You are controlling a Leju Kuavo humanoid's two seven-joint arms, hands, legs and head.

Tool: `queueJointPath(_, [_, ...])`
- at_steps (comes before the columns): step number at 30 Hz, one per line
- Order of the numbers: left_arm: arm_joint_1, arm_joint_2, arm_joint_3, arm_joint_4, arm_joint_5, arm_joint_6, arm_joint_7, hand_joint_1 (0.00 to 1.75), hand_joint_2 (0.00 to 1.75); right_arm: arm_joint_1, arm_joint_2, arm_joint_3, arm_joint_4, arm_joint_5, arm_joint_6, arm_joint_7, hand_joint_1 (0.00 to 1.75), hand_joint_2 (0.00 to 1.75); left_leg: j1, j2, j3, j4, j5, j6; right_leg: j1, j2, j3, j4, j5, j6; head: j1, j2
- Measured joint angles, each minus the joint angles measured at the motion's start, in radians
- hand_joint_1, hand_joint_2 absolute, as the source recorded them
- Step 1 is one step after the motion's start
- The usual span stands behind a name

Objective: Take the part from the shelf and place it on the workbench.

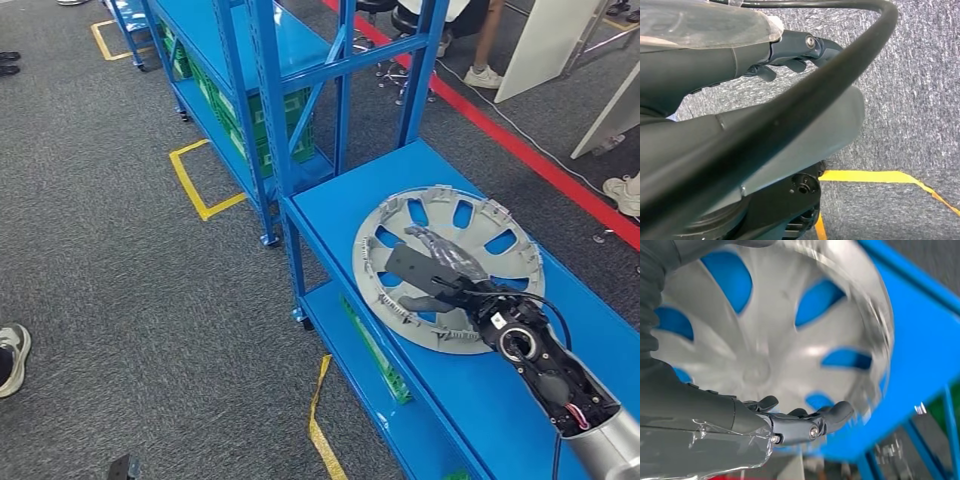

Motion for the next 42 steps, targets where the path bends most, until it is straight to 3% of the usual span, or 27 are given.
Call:
queueJointPath(11, [0.0, 0.003, 0.0, 0.0, -0.003, -0.001, 0.012, 0.0, 0.0, 0.028, -0.014, 0.05, 0.003, -0.069, 0.042, 0.09, 0.0, 1.75, 0.0, 0.0, 0.0, 0.0, 0.0, 0.0, 0.0, 0.0, 0.0, 0.0, 0.0, 0.0, 0.0, 0.0])
queueJointPath(29, [0.0, 0.003, 0.001, 0.0, 0.014, 0.01, 0.02, 0.0, 0.0, 0.014, -0.023, 0.102, 0.037, -0.027, 0.118, 0.176, 0.01, 1.75, 0.0, 0.0, 0.0, 0.0, 0.0, 0.0, 0.0, 0.0, 0.0, 0.0, 0.0, 0.0, -0.001, 0.0])
queueJointPath(33, [0.0, 0.003, 0.001, 0.0, 0.015, 0.003, 0.02, 0.0, 0.0, 0.005, -0.023, 0.109, 0.043, -0.016, 0.141, 0.209, 1.72, 1.75, 0.0, 0.0, 0.001, 0.0, 0.0, 0.0, 0.0, 0.0, 0.001, 0.0, 0.0, 0.0, -0.001, 0.0])
queueJointPath(42, [0.0, 0.006, 0.001, 0.0, 0.012, -0.022, 0.012, 0.0, 0.0, 0.012, -0.041, 0.111, 0.044, 0.0, 0.143, 0.261, 1.75, 1.75, 0.0, 0.0, 0.003, 0.0, 0.0, 0.0, 0.0, 0.0, 0.002, 0.0, -0.001, 0.0, 0.0, 0.0])
